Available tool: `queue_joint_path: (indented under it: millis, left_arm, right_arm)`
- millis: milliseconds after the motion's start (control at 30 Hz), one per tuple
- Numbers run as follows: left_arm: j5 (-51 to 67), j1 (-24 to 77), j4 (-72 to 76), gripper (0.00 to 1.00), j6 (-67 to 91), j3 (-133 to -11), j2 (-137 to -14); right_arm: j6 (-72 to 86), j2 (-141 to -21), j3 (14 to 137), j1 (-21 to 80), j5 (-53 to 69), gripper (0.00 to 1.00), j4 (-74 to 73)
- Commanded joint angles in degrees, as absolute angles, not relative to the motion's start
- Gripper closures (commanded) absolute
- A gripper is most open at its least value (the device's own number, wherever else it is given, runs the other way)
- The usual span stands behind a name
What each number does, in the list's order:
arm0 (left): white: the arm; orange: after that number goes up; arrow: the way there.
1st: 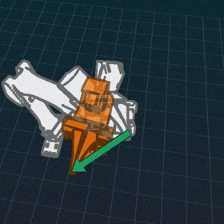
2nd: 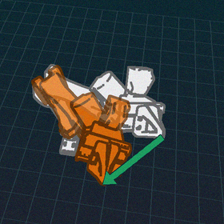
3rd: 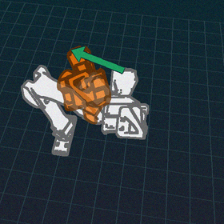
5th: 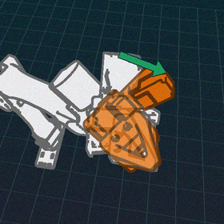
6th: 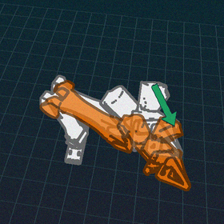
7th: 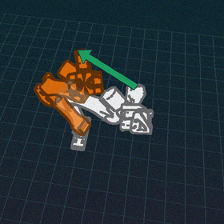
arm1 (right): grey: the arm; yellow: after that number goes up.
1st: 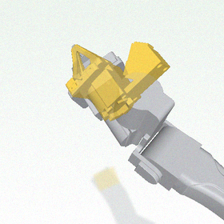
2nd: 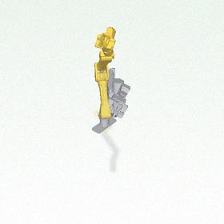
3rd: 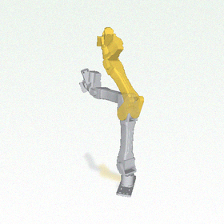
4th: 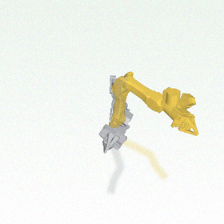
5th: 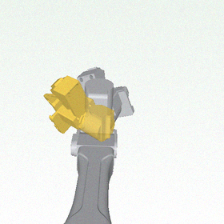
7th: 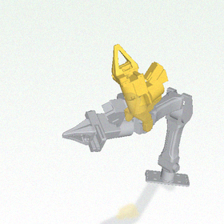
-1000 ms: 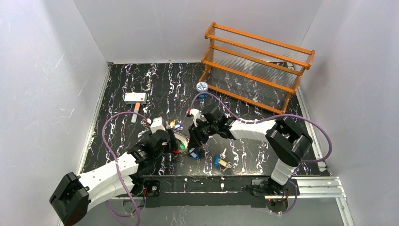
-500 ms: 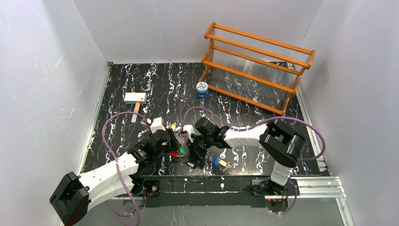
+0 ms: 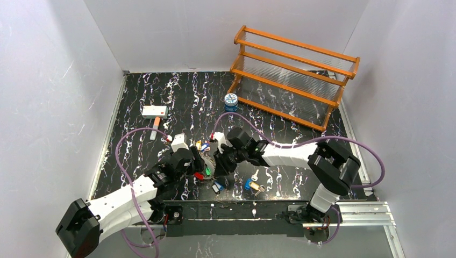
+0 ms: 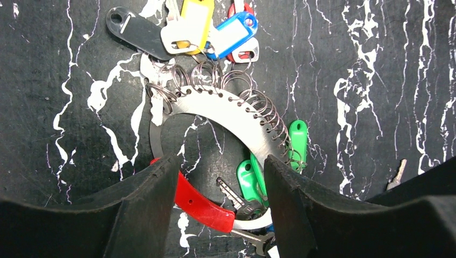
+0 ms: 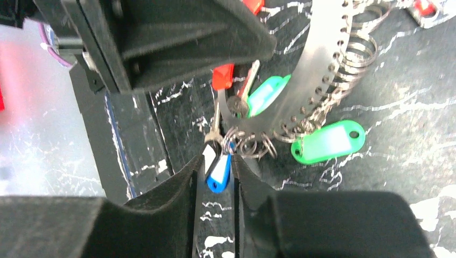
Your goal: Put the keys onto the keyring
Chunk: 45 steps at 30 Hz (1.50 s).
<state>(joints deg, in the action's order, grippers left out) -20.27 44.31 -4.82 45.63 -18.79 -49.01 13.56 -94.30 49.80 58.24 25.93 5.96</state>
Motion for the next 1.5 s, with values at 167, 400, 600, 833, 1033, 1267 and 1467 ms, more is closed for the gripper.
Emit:
queue_joint_path:
  millis: [167, 400, 600, 833, 1033, 1267, 1467]
  left_arm:
    - [-21.53, 43.99, -6.15, 0.42, 45.81, -18.30, -47.09]
    - [-21.62, 44.01, -6.07, 0.42, 45.96, -18.19, -47.02]
    - [-21.62, 43.98, -6.11, 0.42, 45.97, -18.19, -46.99]
    - [-19.57, 43.96, -5.97, 0.43, 47.06, -17.83, -46.56]
    - [-13.56, 44.03, -4.52, 0.49, 51.56, -15.45, -45.46]
    - [-7.65, 44.66, -1.41, 0.61, 58.08, -12.88, -45.27]
    - [-6.22, 46.43, -0.86, 0.64, 59.59, -14.36, -47.69]
  right_arm:
    - [14.79, -98.82, 57.33, 60.34, 25.31, 0.69, 4.03]
    - [16.18, -100.78, 60.47, 62.40, 15.74, 0.70, -2.47]
    - [16.74, -101.40, 61.17, 63.55, 11.88, 0.72, -5.59]
    - [17.07, -101.26, 60.52, 64.07, 11.26, 0.73, -5.88]
    - [18.90, -98.38, 57.92, 62.75, 14.06, 0.72, -2.19]
    - [23.62, -93.57, 52.04, 55.86, 24.36, 0.65, 6.57]
    - [26.12, -92.38, 48.51, 50.09, 30.68, 0.65, 10.15]
